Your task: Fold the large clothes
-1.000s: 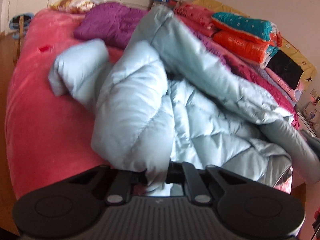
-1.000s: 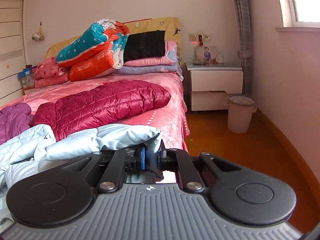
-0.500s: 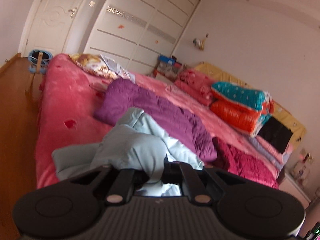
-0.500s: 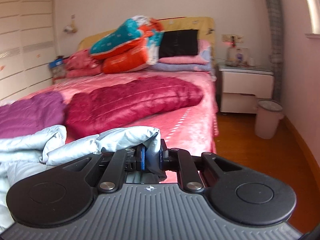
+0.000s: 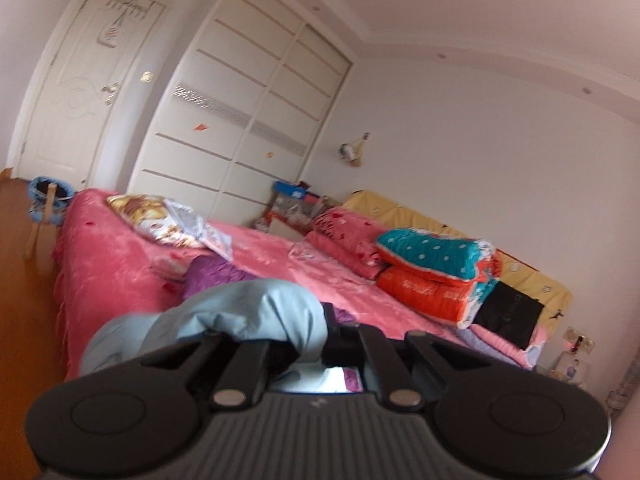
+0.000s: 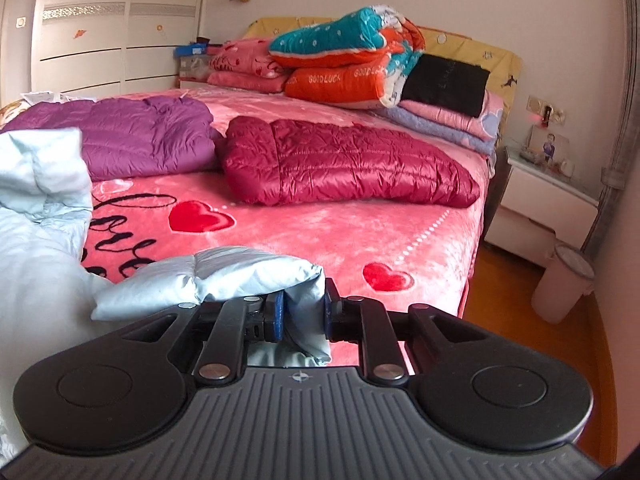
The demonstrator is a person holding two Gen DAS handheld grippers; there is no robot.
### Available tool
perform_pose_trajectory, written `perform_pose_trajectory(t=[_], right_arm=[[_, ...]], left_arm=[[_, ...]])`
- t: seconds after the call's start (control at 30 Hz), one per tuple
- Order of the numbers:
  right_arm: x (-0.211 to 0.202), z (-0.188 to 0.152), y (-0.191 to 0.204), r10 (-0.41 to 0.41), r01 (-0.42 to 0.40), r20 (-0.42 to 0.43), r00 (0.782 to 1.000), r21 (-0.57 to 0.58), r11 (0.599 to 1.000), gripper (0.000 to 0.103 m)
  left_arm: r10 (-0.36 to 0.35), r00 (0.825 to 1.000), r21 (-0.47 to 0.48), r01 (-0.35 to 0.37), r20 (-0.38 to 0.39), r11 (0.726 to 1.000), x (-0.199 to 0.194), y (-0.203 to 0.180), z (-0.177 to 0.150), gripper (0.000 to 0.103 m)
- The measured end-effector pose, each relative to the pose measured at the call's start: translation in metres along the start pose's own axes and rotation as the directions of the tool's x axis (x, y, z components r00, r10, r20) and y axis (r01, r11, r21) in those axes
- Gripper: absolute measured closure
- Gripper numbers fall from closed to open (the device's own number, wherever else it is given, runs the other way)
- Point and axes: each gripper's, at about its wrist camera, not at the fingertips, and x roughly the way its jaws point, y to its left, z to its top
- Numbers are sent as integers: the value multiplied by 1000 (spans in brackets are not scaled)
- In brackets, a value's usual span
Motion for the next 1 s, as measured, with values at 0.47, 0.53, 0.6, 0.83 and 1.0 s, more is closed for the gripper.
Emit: perform_pose_trajectory(t=[0.47, 0.53, 0.6, 0.83, 1.0], right_arm=[[-83, 2, -7, 282, -287, 196, 939, 0, 958, 3], [-95, 2, -8, 338, -345, 225, 914, -9, 938, 2], [-107, 1, -6, 407, -411, 250, 879, -36, 911, 2], [-125, -3, 13, 537, -523, 254, 804, -127, 843, 0], [-123, -4, 10, 590, -580, 232, 773, -118, 806, 0]], left_arm=[[-354, 905, 209, 403, -237, 891, 53, -92, -31, 102], [-382, 874, 217, 453, -300, 865, 68, -106, -45, 102], [-398, 841, 226, 496, -368, 838, 81, -121, -61, 102], [-372, 757, 273, 574, -537, 772, 111, -155, -112, 102], [-334, 737, 288, 577, -588, 765, 122, -157, -130, 101]])
